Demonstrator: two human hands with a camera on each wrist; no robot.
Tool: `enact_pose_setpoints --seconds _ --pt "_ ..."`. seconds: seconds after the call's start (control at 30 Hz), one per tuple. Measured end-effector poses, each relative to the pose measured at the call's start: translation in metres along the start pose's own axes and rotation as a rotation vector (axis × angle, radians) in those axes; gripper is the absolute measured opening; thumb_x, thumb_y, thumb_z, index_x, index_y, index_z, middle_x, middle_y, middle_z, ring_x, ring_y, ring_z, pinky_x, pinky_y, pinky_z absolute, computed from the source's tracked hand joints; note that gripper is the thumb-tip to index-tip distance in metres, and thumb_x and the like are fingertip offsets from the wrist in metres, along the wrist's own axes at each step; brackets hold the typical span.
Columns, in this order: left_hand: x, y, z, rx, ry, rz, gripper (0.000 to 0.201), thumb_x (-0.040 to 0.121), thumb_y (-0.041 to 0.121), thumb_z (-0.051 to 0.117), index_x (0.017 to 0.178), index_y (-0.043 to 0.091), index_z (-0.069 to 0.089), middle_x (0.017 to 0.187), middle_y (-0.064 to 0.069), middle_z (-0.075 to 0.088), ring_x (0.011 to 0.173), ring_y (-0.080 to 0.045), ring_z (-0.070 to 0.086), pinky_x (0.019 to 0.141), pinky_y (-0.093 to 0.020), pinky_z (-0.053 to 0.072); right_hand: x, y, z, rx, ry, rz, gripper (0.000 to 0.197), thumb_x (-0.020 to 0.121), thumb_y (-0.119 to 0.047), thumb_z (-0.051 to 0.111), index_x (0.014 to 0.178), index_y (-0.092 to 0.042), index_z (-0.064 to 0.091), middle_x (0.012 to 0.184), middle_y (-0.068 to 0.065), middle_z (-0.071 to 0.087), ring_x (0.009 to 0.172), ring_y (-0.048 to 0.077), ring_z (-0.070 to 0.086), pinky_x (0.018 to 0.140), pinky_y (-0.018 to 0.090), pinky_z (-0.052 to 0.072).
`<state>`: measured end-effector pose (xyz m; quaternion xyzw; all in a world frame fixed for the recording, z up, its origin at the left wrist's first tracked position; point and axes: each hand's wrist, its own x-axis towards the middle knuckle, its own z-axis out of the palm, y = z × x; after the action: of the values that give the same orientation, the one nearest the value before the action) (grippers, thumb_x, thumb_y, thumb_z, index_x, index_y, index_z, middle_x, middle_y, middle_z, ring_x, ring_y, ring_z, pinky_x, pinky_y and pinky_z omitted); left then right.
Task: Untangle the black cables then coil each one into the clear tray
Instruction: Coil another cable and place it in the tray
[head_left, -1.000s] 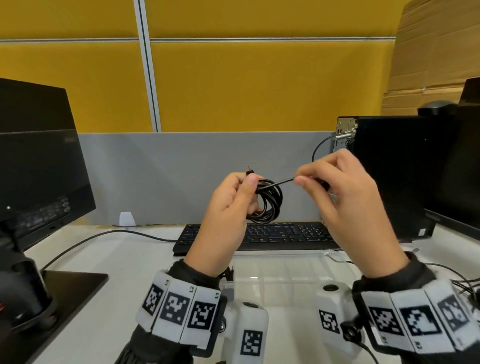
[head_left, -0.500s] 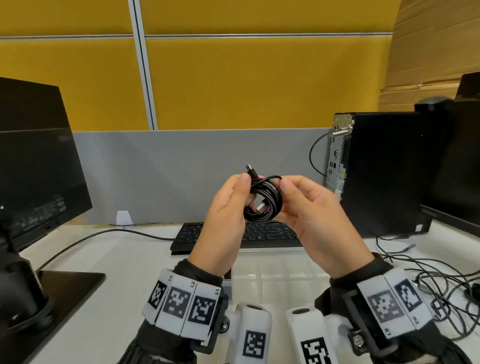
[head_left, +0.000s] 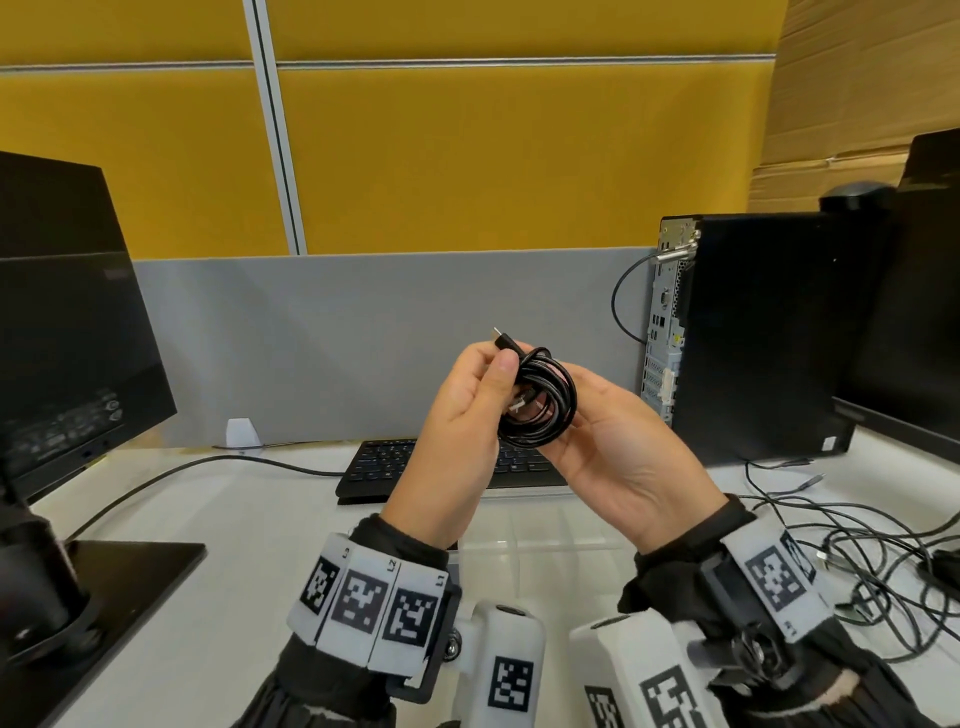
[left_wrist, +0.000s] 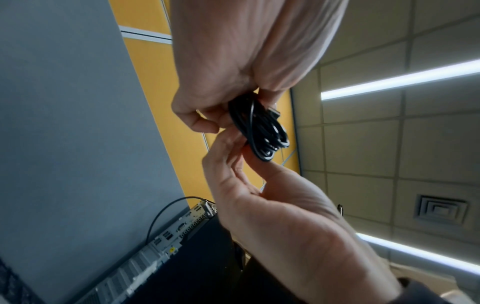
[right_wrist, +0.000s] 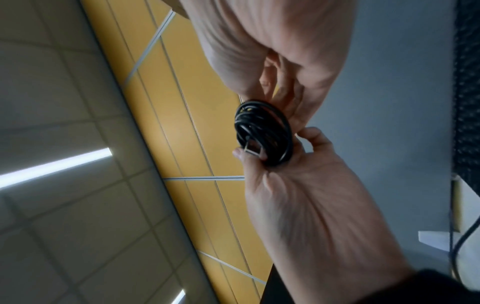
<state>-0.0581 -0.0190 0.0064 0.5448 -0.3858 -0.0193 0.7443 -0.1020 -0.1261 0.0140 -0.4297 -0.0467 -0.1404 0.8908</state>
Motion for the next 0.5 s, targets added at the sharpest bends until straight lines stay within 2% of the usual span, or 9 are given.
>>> enact_pose_setpoints --seconds 0.1,0.17,0.23,0.3,0.4,0.5 --pt "0.002 0.000 -0.001 0.016 0.027 0.023 0.021 0.098 0.021 0.036 0.103 0.012 0.054 0.097 0.000 0.062 0.085 0.000 0.060 0.073 -0.015 0.048 -0.001 -0.003 -0.001 0.050 -0.014 0.041 0.020 0.087 0.007 0.051 0.104 -0.001 0.057 0.085 0.014 0.069 0.072 0.018 0.068 0.066 0.027 0.059" --pt "0.002 0.000 -0.003 0.019 0.051 0.012 0.021 0.098 0.021 0.036 0.101 0.013 0.055 0.096 0.000 0.062 0.084 0.000 0.059 0.073 -0.015 0.048 -0.003 -0.005 -0.001 0.016 -0.051 0.052 0.021 0.088 0.012 0.046 0.099 -0.005 0.052 0.085 0.016 0.067 0.076 0.022 0.066 0.073 0.029 0.059" --pt "0.004 0.001 -0.006 0.021 0.082 -0.010 0.022 0.099 0.022 0.036 0.099 0.013 0.056 0.094 0.001 0.062 0.084 0.000 0.059 0.074 -0.015 0.048 -0.005 -0.007 0.001 -0.066 -0.109 0.038 0.018 0.091 0.006 0.044 0.101 -0.007 0.049 0.101 0.021 0.067 0.088 0.026 0.064 0.084 0.033 0.055" --pt "0.005 0.002 -0.008 0.011 0.113 -0.021 0.023 0.100 0.023 0.035 0.098 0.013 0.056 0.093 0.000 0.062 0.084 -0.003 0.059 0.074 -0.017 0.049 -0.008 -0.009 0.001 -0.161 -0.200 0.015 0.021 0.088 -0.001 0.055 0.105 -0.011 0.047 0.111 0.024 0.064 0.096 0.027 0.063 0.092 0.035 0.053" --pt "0.004 0.003 -0.006 0.010 0.139 -0.024 0.021 0.099 0.022 0.036 0.098 0.011 0.055 0.092 -0.004 0.061 0.085 -0.009 0.058 0.075 -0.023 0.048 -0.011 -0.007 0.000 -0.382 -0.265 -0.063 0.043 0.076 0.007 0.067 0.107 -0.019 0.052 0.099 0.018 0.064 0.090 0.021 0.065 0.087 0.028 0.053" --pt "0.001 0.003 0.000 -0.013 0.112 -0.035 0.019 0.099 0.017 0.038 0.101 0.009 0.055 0.094 -0.005 0.061 0.089 -0.010 0.061 0.078 -0.024 0.050 -0.009 -0.001 0.001 -0.627 -0.195 -0.251 0.036 0.077 0.010 0.066 0.091 -0.023 0.061 0.103 0.016 0.067 0.091 0.023 0.066 0.081 0.027 0.052"
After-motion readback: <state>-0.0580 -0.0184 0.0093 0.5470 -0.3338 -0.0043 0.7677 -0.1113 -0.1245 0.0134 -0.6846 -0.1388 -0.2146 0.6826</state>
